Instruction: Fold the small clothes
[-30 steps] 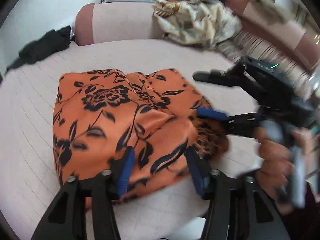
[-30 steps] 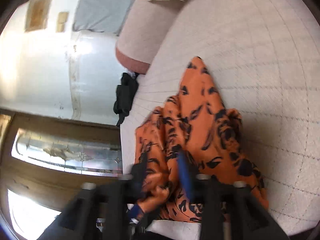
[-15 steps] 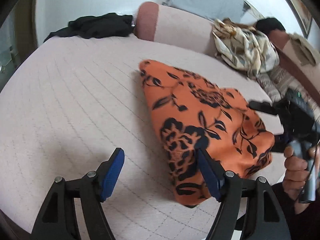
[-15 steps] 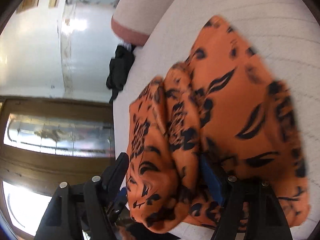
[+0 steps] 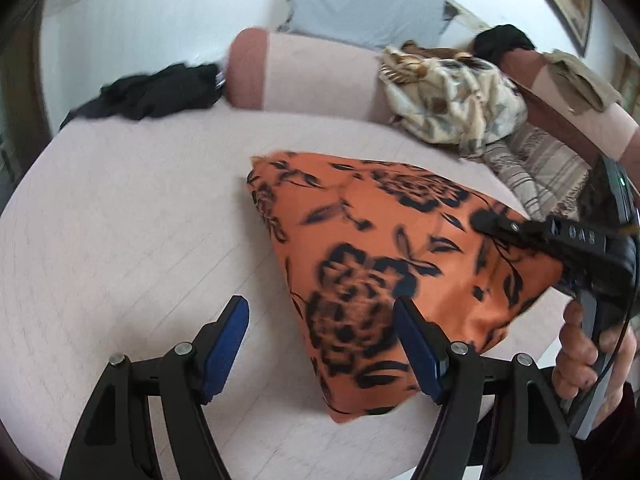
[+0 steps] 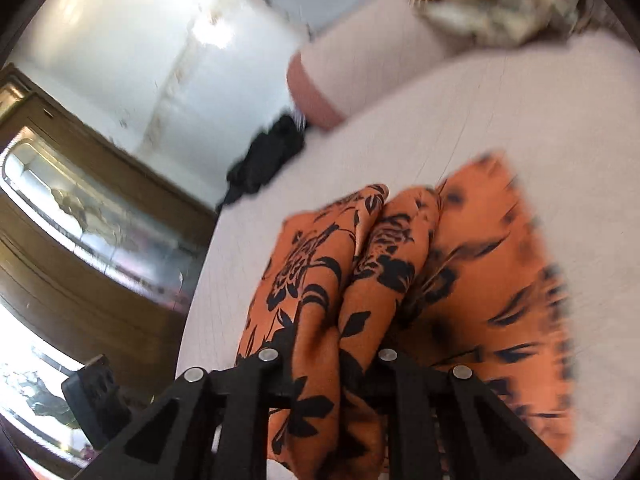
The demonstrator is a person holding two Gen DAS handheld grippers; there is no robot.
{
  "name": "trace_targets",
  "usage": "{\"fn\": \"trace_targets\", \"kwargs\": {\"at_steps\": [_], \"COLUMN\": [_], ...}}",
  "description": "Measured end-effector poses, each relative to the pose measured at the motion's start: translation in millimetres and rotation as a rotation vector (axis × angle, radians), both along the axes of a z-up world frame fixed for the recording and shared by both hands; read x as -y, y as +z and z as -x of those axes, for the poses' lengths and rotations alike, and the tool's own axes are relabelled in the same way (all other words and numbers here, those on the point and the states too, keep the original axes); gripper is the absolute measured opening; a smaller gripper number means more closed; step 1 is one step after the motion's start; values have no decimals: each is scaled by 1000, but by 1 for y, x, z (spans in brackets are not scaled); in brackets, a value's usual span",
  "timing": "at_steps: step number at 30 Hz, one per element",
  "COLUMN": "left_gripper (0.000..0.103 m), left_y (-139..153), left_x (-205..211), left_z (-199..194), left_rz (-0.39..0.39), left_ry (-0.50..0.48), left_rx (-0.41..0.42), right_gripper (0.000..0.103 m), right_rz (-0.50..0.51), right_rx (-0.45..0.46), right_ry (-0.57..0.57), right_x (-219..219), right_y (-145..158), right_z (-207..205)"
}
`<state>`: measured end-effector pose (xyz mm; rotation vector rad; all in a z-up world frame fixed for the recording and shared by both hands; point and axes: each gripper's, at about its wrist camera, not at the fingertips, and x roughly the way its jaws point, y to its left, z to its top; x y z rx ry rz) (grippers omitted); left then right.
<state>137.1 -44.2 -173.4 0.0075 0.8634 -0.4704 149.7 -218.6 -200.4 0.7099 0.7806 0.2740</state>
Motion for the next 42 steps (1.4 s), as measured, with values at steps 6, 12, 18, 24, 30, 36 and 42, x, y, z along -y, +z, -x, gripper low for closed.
{"fn": "trace_targets", "kwargs": {"at_steps": [6,12,18,24,30,36,42], "left_gripper": [76,83,86,86,86,86,86], "left_y": [-58,-75,-79,-82,-78,-76,-75], "left_x": [52,34,28,17,22,23,21], "left_z": [-19,-21,-21,-21,-12,-9,-6], "left_rz": [-168,-46,12,63,8,-20,-43], "left_ry": [-50,-42,-68,-67,-68,-71,-66], "left_rx": [-125,-156,-137,-171,-104,-81,-47], "right_gripper": [21,37,60,33,26,30,29], "right_rz": [-47,-164,23,165,180,250,356], "right_rx": [-177,-308,-137,-243,-522,-396,-465], "right_ry": [-42,-129,-201,-100,-135,-17,146], "right_x": [52,77,62,30,39,-5,-61], "right_y": [-33,-56,-9,-3,-62,-16,-65], "right_z": [16,13,-1,-59,-99,-126,-189]}}
